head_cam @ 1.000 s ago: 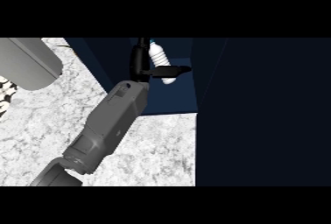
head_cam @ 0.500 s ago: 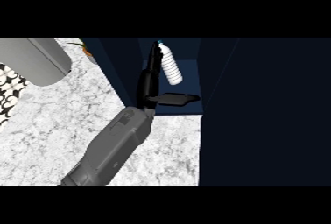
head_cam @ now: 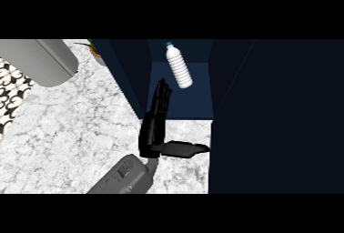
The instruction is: Pick up the bottled water, place it into the cabinet and close the cabinet
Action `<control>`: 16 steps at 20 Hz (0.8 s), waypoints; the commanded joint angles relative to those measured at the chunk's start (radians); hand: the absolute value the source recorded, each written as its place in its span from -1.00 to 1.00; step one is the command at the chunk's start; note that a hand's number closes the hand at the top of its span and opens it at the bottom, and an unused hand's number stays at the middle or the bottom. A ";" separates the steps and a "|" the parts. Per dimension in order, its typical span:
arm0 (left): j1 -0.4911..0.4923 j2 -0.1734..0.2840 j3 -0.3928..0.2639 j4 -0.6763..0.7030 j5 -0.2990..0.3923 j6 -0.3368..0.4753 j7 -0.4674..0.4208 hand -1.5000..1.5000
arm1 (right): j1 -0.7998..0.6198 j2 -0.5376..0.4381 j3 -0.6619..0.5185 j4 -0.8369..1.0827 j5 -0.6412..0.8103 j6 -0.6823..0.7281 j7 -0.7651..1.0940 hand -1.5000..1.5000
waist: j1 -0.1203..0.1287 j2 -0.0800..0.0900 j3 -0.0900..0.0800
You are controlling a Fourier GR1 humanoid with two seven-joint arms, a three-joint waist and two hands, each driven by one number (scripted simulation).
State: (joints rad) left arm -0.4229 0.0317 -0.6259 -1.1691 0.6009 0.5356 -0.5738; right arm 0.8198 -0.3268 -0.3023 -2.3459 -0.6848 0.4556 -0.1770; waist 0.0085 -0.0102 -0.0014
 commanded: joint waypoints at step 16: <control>0.508 0.408 -0.099 -0.539 -0.048 -0.124 -0.024 1.00 | 0.069 -0.097 0.081 -0.185 0.108 0.189 0.082 1.00 | -0.006 0.002 -0.001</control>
State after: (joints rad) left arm 0.0049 0.3571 -0.7395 -1.6601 0.5572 0.4452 -0.5621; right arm 0.8479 -0.4157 -0.2496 -2.3483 -0.6804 0.6132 -0.1427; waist 0.0009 -0.0073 -0.0016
